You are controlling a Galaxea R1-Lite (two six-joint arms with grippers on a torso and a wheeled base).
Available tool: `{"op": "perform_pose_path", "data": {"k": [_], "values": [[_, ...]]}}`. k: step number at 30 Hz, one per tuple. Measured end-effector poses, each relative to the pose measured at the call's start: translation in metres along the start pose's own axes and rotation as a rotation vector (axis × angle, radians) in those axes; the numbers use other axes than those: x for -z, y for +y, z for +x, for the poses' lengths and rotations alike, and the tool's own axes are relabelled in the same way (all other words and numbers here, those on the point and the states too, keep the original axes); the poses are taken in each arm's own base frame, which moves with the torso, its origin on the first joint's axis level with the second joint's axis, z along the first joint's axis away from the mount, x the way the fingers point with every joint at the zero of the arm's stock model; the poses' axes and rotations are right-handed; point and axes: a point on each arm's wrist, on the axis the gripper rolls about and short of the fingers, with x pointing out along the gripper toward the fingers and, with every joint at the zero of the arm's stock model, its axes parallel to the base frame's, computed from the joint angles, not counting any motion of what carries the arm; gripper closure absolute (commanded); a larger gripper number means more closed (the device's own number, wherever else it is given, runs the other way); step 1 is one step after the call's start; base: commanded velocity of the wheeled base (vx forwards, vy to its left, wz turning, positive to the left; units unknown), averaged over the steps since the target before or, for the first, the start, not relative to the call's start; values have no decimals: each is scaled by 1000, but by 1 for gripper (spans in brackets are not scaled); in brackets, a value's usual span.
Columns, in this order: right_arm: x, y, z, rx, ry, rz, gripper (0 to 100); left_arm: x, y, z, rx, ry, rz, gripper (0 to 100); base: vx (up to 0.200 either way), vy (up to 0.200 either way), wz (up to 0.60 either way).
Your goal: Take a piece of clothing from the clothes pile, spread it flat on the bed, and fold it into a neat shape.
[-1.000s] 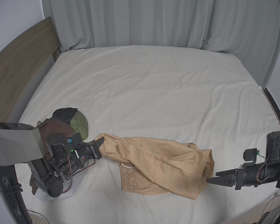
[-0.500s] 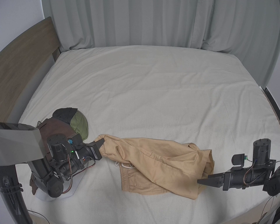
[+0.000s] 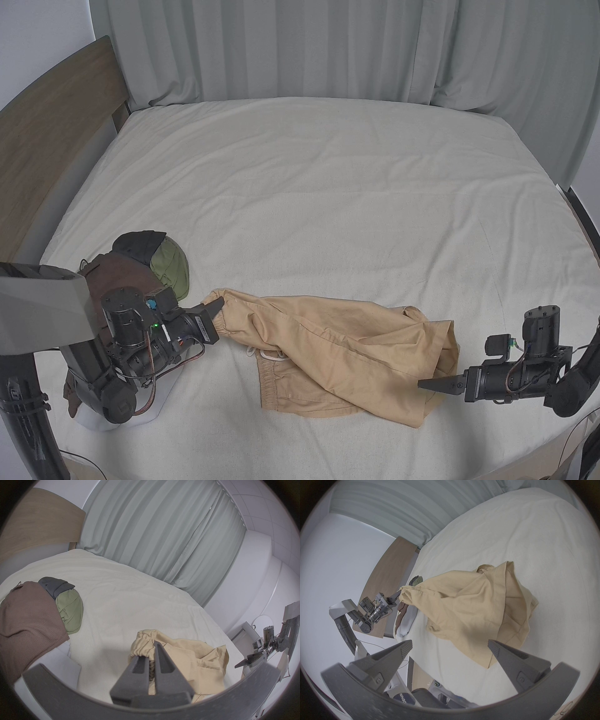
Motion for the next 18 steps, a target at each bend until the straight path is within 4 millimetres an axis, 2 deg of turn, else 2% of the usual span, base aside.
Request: {"op": "perform_pose_path", "data": {"k": [18], "values": [[8,-29,31,-13,-92,17,0,0,0,0,0,2,0,100,0,0,0]]}}
